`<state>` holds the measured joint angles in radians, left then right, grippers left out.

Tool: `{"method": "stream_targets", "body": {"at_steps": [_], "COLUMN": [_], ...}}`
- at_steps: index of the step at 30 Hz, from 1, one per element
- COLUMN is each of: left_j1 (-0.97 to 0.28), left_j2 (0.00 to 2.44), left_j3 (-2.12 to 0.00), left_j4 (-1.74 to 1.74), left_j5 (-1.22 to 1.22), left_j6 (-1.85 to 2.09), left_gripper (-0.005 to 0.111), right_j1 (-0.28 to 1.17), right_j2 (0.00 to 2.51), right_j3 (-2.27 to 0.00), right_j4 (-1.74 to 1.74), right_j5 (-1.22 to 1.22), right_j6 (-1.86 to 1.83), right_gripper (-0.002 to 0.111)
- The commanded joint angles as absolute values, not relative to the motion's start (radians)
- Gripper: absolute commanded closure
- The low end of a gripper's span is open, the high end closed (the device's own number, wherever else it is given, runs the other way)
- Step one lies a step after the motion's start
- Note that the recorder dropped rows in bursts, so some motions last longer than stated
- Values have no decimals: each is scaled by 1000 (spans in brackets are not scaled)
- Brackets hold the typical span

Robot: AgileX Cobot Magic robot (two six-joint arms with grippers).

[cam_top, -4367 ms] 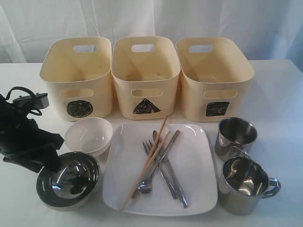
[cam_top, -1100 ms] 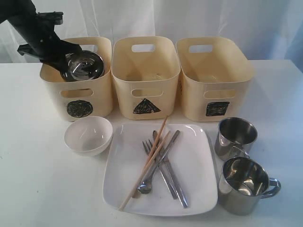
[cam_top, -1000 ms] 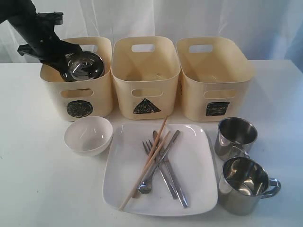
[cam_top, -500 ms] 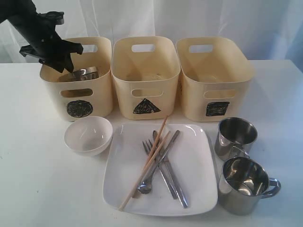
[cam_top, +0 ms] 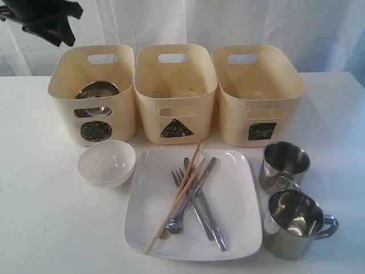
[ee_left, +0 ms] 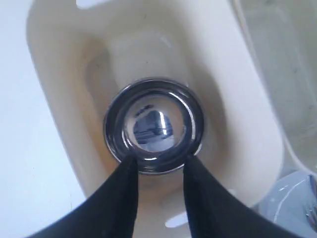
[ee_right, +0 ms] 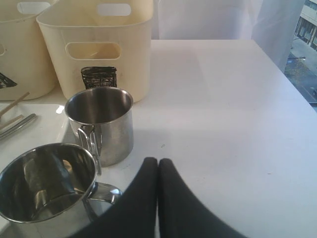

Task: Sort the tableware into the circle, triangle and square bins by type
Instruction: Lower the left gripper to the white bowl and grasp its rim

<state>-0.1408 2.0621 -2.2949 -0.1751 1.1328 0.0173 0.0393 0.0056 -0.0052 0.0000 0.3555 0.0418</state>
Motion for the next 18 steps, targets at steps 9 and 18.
{"method": "stream_targets", "body": {"at_steps": [9,18], "left_j1": [-175,-211], "left_j2": [1744,1629], "left_j3": [-1899,-1174], "left_j4": [-368,-344], "left_j5": [1221,800], "left_j6": [36,26], "left_gripper": [69,69], "right_j1": [40,40], "right_j2": [0,0], "right_j3": [0,0], "right_j4": [0,0], "right_j5": [342,342], "right_j6": [38,38], "right_gripper": [108,108]}}
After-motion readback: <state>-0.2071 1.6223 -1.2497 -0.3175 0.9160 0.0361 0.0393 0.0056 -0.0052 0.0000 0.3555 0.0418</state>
